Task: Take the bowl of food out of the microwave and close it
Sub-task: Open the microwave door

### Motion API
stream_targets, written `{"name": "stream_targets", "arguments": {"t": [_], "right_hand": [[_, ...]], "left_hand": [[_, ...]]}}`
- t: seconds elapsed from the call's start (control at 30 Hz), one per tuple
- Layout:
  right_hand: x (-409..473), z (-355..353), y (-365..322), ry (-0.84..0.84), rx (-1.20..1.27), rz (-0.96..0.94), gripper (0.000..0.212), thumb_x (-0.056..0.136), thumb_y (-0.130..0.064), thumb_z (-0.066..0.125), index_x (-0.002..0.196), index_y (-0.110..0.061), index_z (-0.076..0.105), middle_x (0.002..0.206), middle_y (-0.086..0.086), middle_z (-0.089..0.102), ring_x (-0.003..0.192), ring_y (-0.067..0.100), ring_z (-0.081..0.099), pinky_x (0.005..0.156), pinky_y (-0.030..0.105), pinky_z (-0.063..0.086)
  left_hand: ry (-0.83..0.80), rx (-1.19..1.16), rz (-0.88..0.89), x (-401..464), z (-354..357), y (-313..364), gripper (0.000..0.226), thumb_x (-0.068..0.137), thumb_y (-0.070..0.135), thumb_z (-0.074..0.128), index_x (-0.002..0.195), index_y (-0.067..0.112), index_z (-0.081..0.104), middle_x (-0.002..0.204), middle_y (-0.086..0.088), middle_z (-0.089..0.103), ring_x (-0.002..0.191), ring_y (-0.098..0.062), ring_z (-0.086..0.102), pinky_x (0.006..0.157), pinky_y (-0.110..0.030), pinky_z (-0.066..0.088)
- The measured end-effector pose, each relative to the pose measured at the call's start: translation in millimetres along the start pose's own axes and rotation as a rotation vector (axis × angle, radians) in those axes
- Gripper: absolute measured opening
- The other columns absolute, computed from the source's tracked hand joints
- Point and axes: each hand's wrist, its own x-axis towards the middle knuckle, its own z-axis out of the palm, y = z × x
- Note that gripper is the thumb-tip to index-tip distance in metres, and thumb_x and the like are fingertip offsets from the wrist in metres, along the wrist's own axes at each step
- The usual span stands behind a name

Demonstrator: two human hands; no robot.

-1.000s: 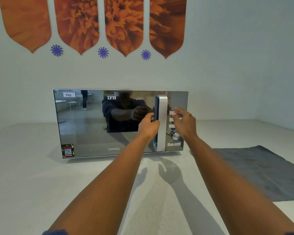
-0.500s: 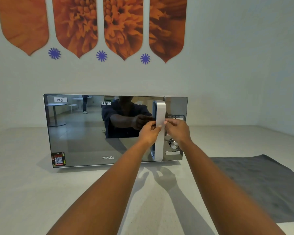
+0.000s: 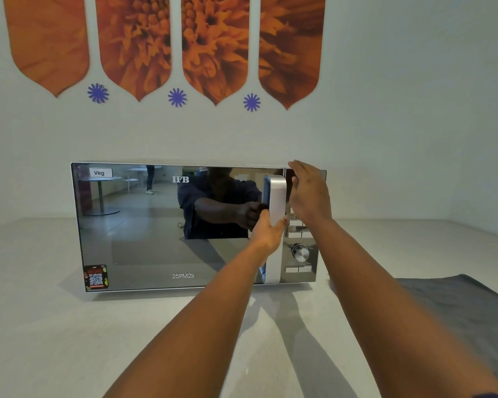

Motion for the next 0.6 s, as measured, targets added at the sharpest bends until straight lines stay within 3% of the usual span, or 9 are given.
{"name": "stream_targets", "arguments": {"t": [0.13,0.27,0.43,0.6], "right_hand": [[6.7,6.9,8.0,-0.184,-0.218,-0.058,0.053,0.093,0.003,0.035,0.143,-0.009,0.021,0.156,0.010,0.022,0.145,0.023,0.015,0.120,0.038,0.011],[12.9,8.9,11.8,-0.205,-0.286,-0.072,0.055,0.094,-0.002,0.039,0.144,-0.011,0.018,0.156,0.010,0.021,0.145,0.024,0.014,0.120,0.041,0.010],[11.7,5.1,9.2,-0.182,-0.222,-0.076,0.054,0.091,0.000,0.045,0.141,-0.009,0.026,0.151,0.010,0.032,0.143,0.024,0.019,0.117,0.035,0.018],[10.8,3.3,10.4,-0.178,-0.228,-0.109,0.053,0.091,-0.001,0.046,0.140,-0.007,0.027,0.149,0.012,0.035,0.142,0.025,0.021,0.116,0.030,0.017]], "left_hand": [[0.006,-0.021,-0.021,4.1,2.1,-1.9,0.050,0.098,0.034,0.037,0.140,0.009,0.030,0.144,-0.013,0.042,0.130,-0.029,0.042,0.104,-0.039,0.038],[0.014,-0.045,-0.009,7.7,1.7,-4.7,0.045,0.098,0.036,0.036,0.132,0.007,0.043,0.131,-0.017,0.055,0.113,-0.026,0.053,0.085,-0.031,0.040],[0.061,-0.021,-0.005,5.5,6.1,-4.5,0.044,0.100,0.032,0.033,0.137,0.008,0.035,0.140,-0.015,0.047,0.128,-0.029,0.045,0.103,-0.038,0.039],[0.144,-0.008,0.014,5.5,14.3,-5.6,0.046,0.100,0.031,0.034,0.139,0.007,0.031,0.141,-0.017,0.046,0.129,-0.030,0.044,0.105,-0.038,0.038]]}}
